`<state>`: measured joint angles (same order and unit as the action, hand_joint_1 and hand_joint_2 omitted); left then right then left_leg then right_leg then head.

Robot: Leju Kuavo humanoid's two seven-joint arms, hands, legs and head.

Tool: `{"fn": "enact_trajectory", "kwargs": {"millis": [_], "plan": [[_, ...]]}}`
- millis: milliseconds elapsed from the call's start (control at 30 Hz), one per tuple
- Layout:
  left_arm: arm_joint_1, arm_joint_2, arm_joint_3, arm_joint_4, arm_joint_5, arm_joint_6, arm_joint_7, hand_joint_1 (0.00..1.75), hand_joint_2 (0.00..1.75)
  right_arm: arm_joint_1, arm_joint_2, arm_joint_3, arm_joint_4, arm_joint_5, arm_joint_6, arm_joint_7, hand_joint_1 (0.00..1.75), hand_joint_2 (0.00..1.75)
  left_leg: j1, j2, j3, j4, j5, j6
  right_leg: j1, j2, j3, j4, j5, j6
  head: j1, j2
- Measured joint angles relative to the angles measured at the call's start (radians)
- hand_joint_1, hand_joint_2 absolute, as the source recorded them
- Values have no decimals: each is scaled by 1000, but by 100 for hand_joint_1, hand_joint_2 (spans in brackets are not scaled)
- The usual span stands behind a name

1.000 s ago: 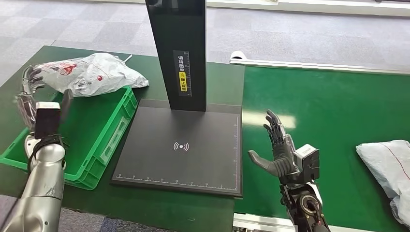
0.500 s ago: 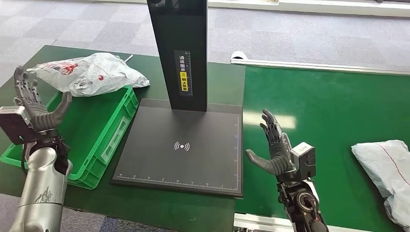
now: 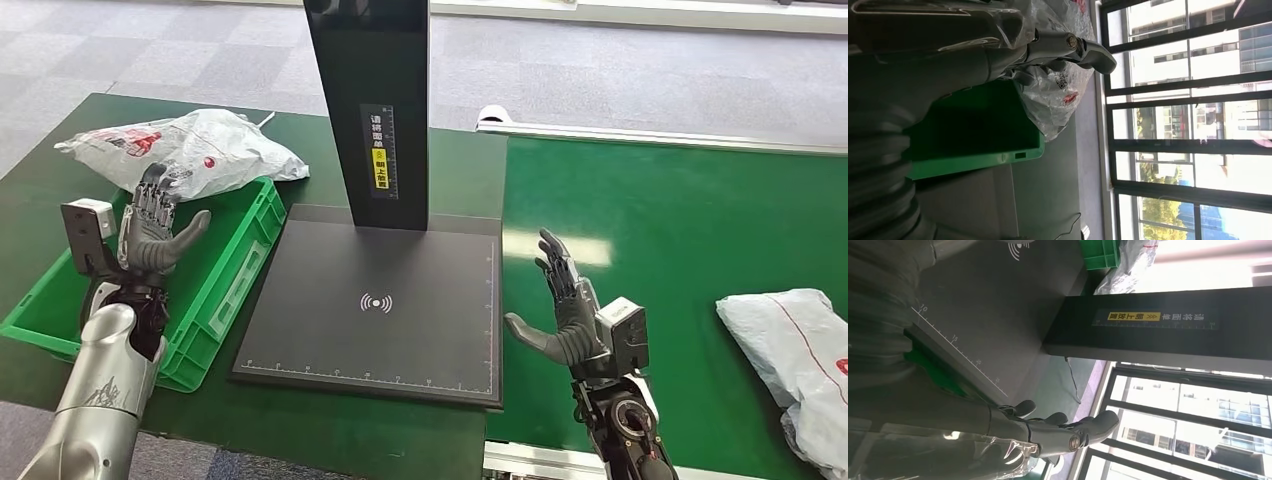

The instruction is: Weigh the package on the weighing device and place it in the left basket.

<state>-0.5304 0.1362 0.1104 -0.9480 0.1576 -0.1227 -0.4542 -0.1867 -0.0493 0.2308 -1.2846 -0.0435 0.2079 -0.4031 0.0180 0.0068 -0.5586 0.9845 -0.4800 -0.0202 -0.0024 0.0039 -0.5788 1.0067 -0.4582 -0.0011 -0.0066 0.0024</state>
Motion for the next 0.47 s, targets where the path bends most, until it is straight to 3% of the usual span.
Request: {"fn": "enact_trajectory", "kwargs": {"millis": [167,300,467], "plan": [[13,-4,-12,5,75,-143,23,0,175,-1,5,0,8,14,6,-1,0,175,0,0,0,0,0,0,0,0,0,0,0,0,0,0],[77,-23,-50,-61,117,-237,24,0,175,-5,15,0,16,24,19,-1,0,175,0,0,0,0,0,0,0,0,0,0,0,0,0,0],[179,-73,-113,-165,67,-206,3,0,175,-7,30,0,17,35,21,4,0,175,-1,-1,-1,0,0,0,-1,0,0,0,0,0,0,0]]}}
